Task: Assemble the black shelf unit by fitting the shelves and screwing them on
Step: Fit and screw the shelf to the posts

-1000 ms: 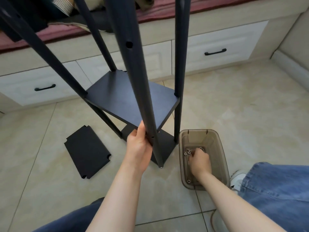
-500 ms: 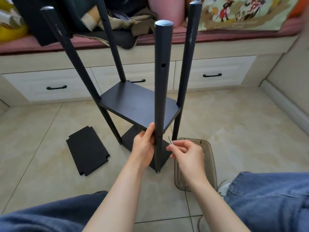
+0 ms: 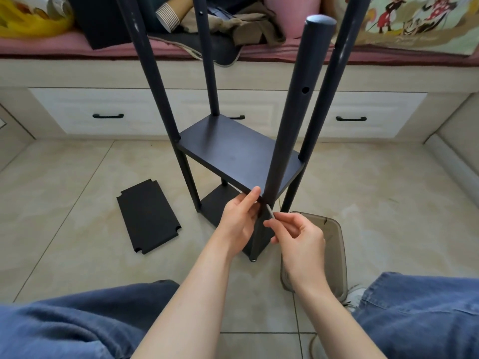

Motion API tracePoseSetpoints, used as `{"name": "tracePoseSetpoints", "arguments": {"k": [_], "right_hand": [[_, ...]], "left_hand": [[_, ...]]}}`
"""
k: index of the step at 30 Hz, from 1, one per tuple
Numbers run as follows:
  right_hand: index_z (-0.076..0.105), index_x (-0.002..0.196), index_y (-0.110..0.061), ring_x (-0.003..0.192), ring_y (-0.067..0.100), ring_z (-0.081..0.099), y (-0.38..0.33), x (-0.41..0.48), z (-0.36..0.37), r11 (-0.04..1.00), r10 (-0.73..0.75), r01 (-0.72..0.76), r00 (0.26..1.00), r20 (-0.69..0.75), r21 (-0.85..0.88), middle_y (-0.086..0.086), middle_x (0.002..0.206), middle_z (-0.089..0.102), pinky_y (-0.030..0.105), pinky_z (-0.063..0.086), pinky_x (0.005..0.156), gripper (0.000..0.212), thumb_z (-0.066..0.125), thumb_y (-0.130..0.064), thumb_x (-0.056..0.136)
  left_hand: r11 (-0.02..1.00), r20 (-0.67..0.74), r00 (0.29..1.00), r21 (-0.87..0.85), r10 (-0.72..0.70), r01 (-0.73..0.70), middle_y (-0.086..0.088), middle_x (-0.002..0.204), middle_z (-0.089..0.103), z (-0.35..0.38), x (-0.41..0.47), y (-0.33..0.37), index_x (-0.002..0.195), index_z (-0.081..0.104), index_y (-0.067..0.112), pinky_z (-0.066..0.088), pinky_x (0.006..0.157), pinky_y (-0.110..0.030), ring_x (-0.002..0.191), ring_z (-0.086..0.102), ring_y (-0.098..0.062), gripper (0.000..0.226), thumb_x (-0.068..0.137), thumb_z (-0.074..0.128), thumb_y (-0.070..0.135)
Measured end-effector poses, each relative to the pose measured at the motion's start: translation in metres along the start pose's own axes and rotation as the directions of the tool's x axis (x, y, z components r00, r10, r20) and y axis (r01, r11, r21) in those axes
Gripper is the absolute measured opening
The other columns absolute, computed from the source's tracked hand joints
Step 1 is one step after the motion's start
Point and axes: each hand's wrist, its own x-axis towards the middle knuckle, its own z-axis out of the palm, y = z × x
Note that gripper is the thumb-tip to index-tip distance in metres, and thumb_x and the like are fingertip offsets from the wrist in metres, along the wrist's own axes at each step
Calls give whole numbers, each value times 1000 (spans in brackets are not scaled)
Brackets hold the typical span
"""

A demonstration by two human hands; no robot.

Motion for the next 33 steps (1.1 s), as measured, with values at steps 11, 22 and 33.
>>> {"name": "tracePoseSetpoints", "arguments": {"k": [11, 22, 33], "right_hand": [[71, 85, -24, 58, 6, 65, 6, 4, 1, 999, -6, 8, 999, -51, 35, -9, 76, 75, 15, 50, 58, 18, 69, -7, 89], [71, 88, -15, 64, 13, 73, 7, 1, 11, 987, 40, -29, 997, -70, 159, -3, 72, 75, 10, 49, 63, 11, 77, -7, 83], [64, 88, -14, 72, 14, 75, 3, 9, 18, 982, 41, -25, 996, -85, 185, -3, 74, 75, 24, 54, 73, 17, 78, -7, 82]], "left_hand": [[999, 37, 999, -45, 7, -5, -5, 97, 78, 2, 1, 0, 110, 67, 6, 57, 77, -21, 93, 74, -16, 35, 85, 68, 30], [1000, 10, 1000, -24, -9, 9, -6, 96, 74, 3, 1, -1, 121, 67, -1, 57, 88, -29, 91, 72, -16, 42, 93, 66, 29], [1000, 16, 1000, 7, -7, 7, -4, 89, 76, 3, 1, -3, 110, 71, 5, 56, 64, -23, 81, 73, -15, 42, 81, 72, 36]]}}
